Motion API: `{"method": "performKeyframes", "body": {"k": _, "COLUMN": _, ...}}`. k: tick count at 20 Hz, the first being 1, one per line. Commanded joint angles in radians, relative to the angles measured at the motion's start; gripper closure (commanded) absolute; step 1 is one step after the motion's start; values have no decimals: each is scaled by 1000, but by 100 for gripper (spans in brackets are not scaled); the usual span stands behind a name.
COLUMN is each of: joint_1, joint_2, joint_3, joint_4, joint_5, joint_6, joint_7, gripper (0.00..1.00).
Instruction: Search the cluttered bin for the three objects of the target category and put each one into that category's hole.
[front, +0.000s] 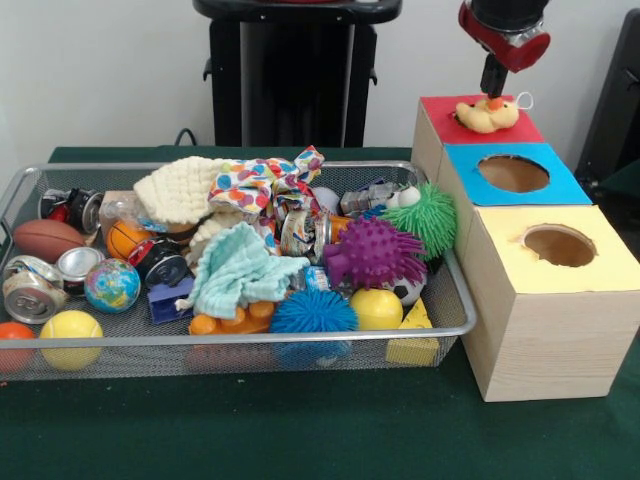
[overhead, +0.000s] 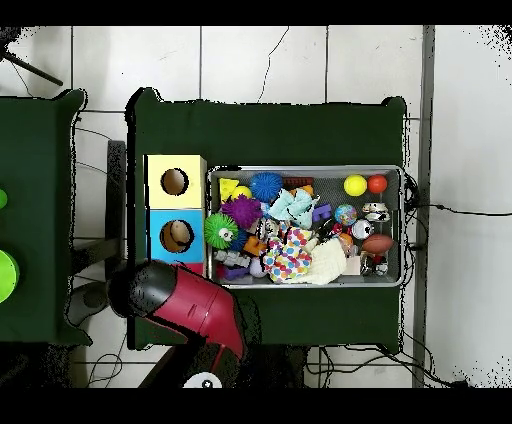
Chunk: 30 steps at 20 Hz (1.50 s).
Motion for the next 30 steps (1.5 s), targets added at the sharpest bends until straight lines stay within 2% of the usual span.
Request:
{"method": "performKeyframes", "body": {"k": 1, "joint_1": -33, "joint_2": 29, "joint_3": 8, "joint_4": -174, "joint_5": 1, "joint_6": 99, "joint_7": 337, "gripper": 100}}
{"method": "performKeyframes", "body": {"k": 3, "joint_1": -40, "joint_2": 31, "joint_3": 9, "joint_4": -173, "joint_5": 4, "joint_6": 93, "joint_7": 324, "gripper": 100}}
{"method": "performKeyframes", "body": {"k": 5, "joint_1": -48, "joint_2": 49, "joint_3": 20, "joint_4": -152, "joint_5": 14, "joint_6": 16, "joint_7": 286, "gripper": 100}}
{"method": "performKeyframes", "body": {"k": 8, "joint_1": -73, "joint_2": 79, "joint_3": 70, "joint_4": -86, "joint_5": 51, "joint_6": -148, "joint_7": 216, "gripper": 100}}
{"method": "performKeyframes", "body": {"k": 10, "joint_1": -85, "joint_2": 80, "joint_3": 90, "joint_4": -60, "joint_5": 61, "joint_6": -193, "joint_7": 192, "gripper": 100}}
{"method": "performKeyframes", "body": {"k": 30, "joint_1": -82, "joint_2": 73, "joint_3": 126, "joint_4": -4, "joint_5": 41, "joint_6": -267, "joint_7": 185, "gripper": 100}}
